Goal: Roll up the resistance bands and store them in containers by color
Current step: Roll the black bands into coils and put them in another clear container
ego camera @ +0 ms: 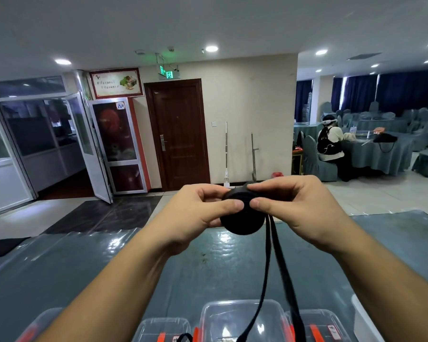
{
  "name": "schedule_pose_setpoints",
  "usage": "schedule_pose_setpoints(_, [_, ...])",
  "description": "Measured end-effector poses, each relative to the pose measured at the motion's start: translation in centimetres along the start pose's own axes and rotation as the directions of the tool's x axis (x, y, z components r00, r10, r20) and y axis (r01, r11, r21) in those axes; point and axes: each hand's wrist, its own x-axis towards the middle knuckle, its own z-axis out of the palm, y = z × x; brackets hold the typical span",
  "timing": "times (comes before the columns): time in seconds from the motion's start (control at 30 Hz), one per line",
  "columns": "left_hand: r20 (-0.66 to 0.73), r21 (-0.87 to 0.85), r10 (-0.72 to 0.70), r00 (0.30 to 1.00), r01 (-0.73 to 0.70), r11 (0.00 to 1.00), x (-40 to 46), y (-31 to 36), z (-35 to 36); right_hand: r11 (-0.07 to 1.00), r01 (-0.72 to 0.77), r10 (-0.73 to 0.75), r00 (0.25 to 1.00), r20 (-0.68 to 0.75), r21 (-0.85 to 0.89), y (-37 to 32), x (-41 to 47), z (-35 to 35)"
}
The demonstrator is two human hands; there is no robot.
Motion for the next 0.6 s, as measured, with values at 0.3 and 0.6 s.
schedule_pose_setpoints(0.3, [0.039, -0.122, -0.031, 0.999, 0.035, 0.992, -0.1, -0.7, 0.4, 0.998, 0.011, -0.006, 0.996, -0.085, 0.067, 0.1, -0.4, -0.2])
schedule_pose_setpoints(0.6, [-0.064, -0.087, 0.039, 0.997, -0.045, 0.995, 0.0, -0.4, 1.1, 0.994, 0.026, -0.008, 0.987, -0.161, 0.111, 0.6, -1.0, 0.5])
